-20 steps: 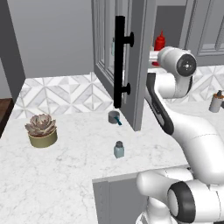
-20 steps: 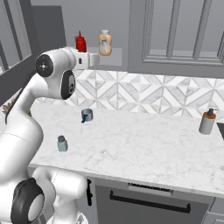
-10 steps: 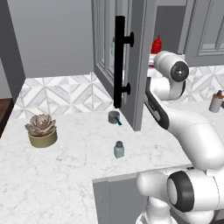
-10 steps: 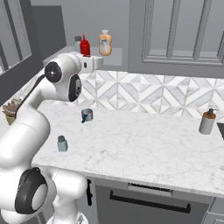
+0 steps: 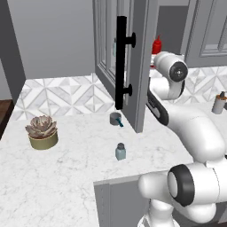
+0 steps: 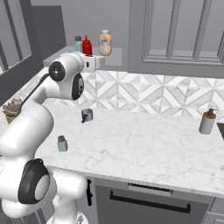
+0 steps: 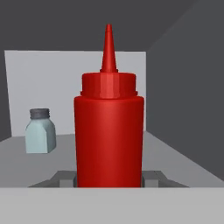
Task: Put the shaker and condiment bottle from the counter next to their counterparts in the cabinet.
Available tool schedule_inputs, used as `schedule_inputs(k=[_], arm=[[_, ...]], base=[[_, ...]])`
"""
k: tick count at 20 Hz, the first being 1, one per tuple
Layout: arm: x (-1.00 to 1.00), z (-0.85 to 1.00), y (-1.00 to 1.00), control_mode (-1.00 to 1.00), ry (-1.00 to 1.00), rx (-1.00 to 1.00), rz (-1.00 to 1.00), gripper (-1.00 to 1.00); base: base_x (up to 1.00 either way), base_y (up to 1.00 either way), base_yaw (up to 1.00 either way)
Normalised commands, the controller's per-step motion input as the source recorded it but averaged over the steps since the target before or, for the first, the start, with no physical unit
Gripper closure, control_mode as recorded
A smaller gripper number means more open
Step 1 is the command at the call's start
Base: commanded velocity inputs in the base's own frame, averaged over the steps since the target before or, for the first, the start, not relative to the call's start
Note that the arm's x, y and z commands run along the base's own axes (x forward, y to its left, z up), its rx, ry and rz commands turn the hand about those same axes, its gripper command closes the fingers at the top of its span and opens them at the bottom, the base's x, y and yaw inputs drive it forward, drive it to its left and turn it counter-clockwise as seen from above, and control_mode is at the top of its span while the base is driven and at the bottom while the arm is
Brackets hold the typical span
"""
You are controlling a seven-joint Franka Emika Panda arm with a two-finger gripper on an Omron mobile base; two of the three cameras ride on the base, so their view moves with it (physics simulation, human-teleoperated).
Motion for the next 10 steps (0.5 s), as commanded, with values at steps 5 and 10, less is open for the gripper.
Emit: schedule_inputs(k=[5, 10], arm=[[0.28, -0.15, 0.00, -1.00, 0.00, 0.00, 0.00, 1.00], [0.35, -0.14, 0.00, -1.00, 0.00, 0.00, 0.00, 1.00]], base=[[0.00, 0.00, 0.00], [0.00, 0.00, 0.00]])
